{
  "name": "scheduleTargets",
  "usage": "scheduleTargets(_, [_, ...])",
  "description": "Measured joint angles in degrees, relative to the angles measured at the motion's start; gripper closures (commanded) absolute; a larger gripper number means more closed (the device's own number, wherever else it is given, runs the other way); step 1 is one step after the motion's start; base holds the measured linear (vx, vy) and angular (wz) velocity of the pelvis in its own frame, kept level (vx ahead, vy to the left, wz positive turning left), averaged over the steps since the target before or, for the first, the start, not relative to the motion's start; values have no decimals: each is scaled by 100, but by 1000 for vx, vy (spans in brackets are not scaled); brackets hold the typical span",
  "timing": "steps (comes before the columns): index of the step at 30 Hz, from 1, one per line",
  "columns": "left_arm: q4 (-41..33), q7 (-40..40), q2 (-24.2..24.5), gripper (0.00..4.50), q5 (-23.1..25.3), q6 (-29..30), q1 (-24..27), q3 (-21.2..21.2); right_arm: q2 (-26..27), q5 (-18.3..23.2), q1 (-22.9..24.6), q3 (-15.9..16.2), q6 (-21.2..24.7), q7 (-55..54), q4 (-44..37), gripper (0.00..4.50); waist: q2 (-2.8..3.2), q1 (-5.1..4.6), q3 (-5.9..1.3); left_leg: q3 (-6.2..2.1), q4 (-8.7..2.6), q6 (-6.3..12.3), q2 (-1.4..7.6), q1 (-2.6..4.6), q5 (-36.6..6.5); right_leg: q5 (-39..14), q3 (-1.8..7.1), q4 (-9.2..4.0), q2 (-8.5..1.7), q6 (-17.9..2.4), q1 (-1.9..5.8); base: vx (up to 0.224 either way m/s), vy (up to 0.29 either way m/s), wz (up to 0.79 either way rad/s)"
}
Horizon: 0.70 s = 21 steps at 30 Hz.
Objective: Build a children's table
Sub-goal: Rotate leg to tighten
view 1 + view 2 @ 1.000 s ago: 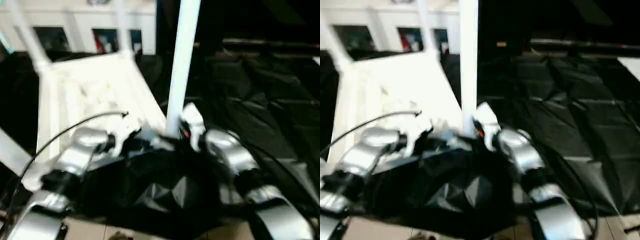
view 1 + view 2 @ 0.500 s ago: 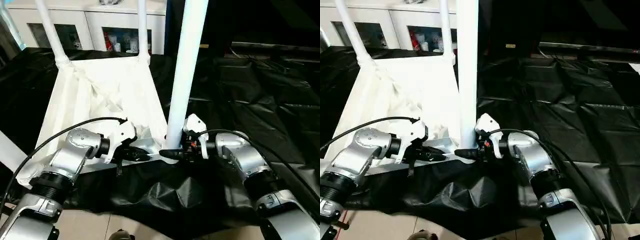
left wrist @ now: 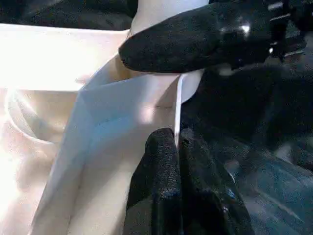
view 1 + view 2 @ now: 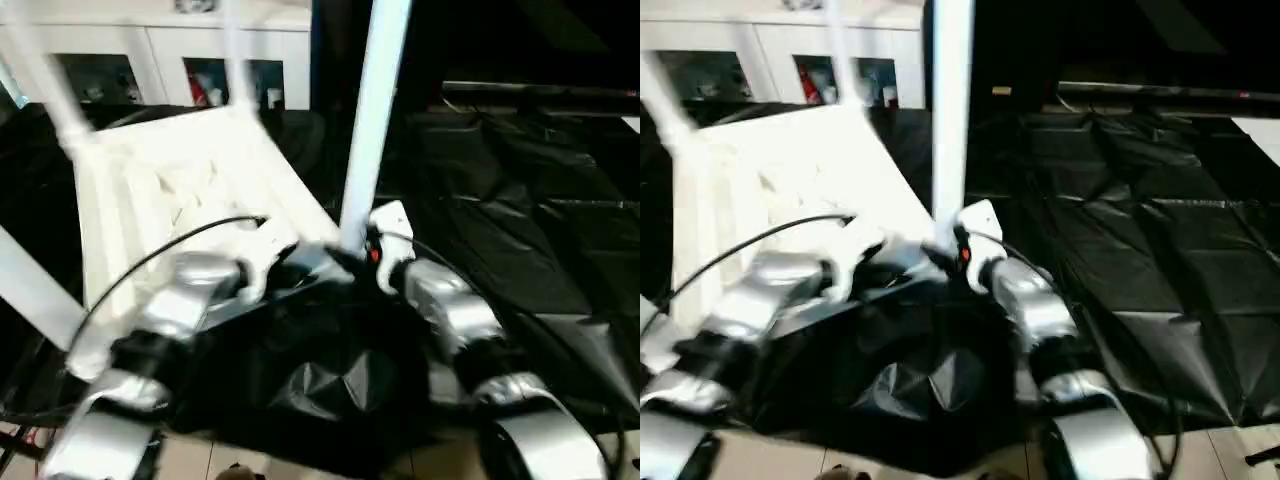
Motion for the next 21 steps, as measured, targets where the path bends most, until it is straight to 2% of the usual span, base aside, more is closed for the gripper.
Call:
scheduleTargets(3, [88,74,-69,450,10,0,-67,21,61,-22,-43,-68,-104,-170,92,184,1,21,-1,2,-3,1,-1,-4,-1,0,1,-11,0,-1,1,0,0,0])
scheduleTargets(4, [88,74,-75,450,14,0,-70,22,64,-22,-33,-93,-130,-151,94,128,1,24,-1,3,-3,2,-2,-5,-1,1,2,-12,-1,-1,1,0,0,0])
scheduleTargets(7, [87,69,-78,450,23,-2,-70,34,67,32,-30,-164,-149,2,94,112,1,27,-1,3,-3,2,-2,-4,-1,1,3,-11,-1,-2,1,0,0,0])
scheduleTargets(8, [84,37,-60,450,23,-14,-69,33,59,28,-29,-159,-164,85,94,92,1,24,0,3,-3,2,-1,-4,-1,1,2,-9,-1,-2,0,0,0,0])
scheduleTargets(11, [44,-140,26,450,11,-59,-33,26,-80,8,-24,-58,-196,501,94,70,1,18,0,3,-3,2,0,-6,-1,1,0,-10,0,-2,-2,0,0,0])
scheduleTargets(17, [-256,-856,430,450,-67,-290,245,-18,-696,5,231,476,-286,2061,-306,70,1,60,1,2,-3,3,1,-8,-2,0,-3,-13,0,-2,0,0,0,0])
scheduleTargets(21, [-592,-1687,798,450,-193,-533,510,-183,-1036,29,395,839,-284,3267,-773,70,0,126,2,1,2,3,3,-12,-2,1,-5,-11,-1,-2,1,0,0,0])
